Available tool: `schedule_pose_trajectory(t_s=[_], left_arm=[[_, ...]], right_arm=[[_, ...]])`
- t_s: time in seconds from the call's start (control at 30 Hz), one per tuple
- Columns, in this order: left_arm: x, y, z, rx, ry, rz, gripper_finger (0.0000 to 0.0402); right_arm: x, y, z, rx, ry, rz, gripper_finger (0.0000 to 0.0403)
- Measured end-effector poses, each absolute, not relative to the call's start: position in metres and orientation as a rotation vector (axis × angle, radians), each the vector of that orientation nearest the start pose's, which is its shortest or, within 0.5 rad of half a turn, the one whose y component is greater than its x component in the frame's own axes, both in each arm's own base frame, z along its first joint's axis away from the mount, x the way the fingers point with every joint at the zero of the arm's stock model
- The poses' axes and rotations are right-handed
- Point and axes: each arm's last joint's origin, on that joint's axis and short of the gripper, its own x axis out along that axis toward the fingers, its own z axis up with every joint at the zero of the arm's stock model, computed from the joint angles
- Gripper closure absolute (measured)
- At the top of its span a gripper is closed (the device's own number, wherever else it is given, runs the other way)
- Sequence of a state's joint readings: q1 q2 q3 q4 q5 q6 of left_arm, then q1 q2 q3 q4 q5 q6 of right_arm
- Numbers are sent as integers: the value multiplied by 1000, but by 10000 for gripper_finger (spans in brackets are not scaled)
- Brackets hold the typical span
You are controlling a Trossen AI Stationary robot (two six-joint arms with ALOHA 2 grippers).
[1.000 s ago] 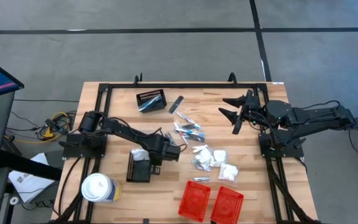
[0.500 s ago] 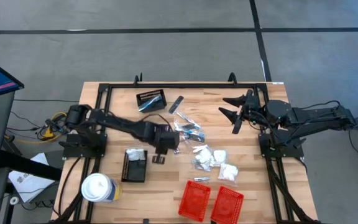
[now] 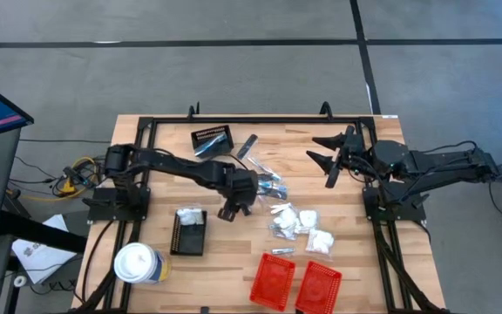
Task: Pick & Place Travel size toiletries
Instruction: Put the black hair brush into the right red bin
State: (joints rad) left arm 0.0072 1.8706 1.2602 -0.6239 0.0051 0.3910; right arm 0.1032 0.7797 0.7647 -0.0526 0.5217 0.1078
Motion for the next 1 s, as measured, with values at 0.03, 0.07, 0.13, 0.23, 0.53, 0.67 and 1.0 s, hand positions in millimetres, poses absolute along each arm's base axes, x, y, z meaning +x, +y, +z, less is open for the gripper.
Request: schedule_pose_trajectory(t_s=[0.03, 0.07, 0.13, 0.23, 0.53, 0.67, 1.0], left_arm=[[367, 2, 168, 345, 1220, -248, 194], [369, 2, 162, 355, 1224, -257, 187], [372, 2, 151, 372, 1249, -266, 174], [374, 1, 139, 416, 1280, -243, 163], [375, 8, 137, 415, 1281, -260, 170], [375, 13, 124, 337, 1320, -314, 185], [374, 10, 117, 307, 1358, -314, 222]], right_arm=[[172, 3, 339, 85, 43, -422, 189], [173, 3, 338, 82, 46, -422, 189], [173, 3, 338, 81, 49, -422, 189], [173, 3, 338, 82, 46, -422, 189], [173, 3, 338, 78, 48, -423, 189], [173, 3, 338, 79, 48, -423, 189], [173, 3, 338, 81, 47, -423, 189]])
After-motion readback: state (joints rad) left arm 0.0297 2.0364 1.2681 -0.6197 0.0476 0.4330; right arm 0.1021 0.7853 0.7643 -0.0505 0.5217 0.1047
